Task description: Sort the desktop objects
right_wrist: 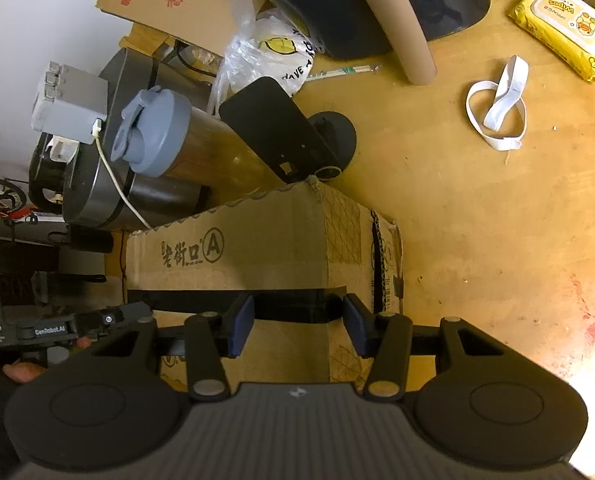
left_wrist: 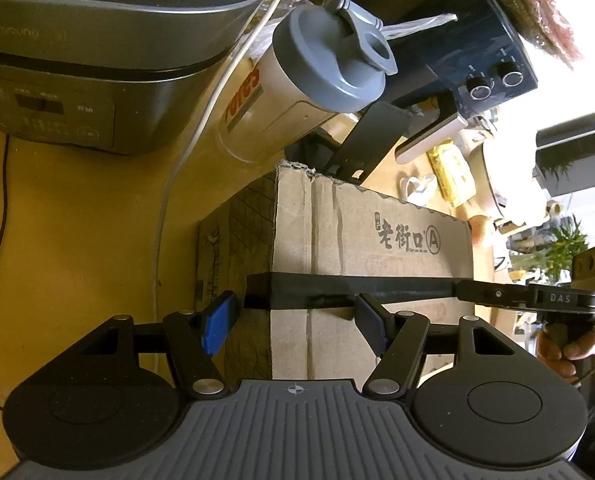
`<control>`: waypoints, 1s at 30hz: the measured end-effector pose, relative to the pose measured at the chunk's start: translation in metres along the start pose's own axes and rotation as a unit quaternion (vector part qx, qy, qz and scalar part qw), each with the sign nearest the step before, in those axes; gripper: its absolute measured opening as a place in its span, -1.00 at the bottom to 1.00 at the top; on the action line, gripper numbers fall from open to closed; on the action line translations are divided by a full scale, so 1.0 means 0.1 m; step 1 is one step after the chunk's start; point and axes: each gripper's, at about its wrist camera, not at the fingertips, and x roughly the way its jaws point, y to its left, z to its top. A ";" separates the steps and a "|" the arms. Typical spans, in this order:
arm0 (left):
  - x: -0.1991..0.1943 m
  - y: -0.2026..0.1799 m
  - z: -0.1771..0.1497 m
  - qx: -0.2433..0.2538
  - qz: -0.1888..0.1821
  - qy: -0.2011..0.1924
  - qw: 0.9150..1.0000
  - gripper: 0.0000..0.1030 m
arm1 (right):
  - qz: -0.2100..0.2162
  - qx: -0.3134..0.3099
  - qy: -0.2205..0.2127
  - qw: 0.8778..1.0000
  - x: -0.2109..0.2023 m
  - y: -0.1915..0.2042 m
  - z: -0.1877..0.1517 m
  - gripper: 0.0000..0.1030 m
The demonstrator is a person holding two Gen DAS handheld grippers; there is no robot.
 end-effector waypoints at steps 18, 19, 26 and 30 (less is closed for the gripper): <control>0.03 0.03 -0.09 -0.028 0.037 -0.005 0.999 0.91 | -0.006 0.022 -0.023 0.999 -0.01 -0.01 -0.05 1.00; 0.02 0.03 -0.09 -0.028 0.036 -0.004 0.999 0.91 | -0.004 0.023 -0.023 0.999 -0.01 -0.02 -0.06 1.00; -0.02 -0.01 -0.15 -0.032 0.032 -0.012 0.999 0.91 | -0.002 0.026 -0.029 0.999 -0.03 -0.02 -0.15 1.00; -0.05 -0.07 -0.20 -0.020 0.040 -0.027 0.999 0.91 | -0.003 0.023 -0.032 0.999 -0.06 -0.02 -0.22 1.00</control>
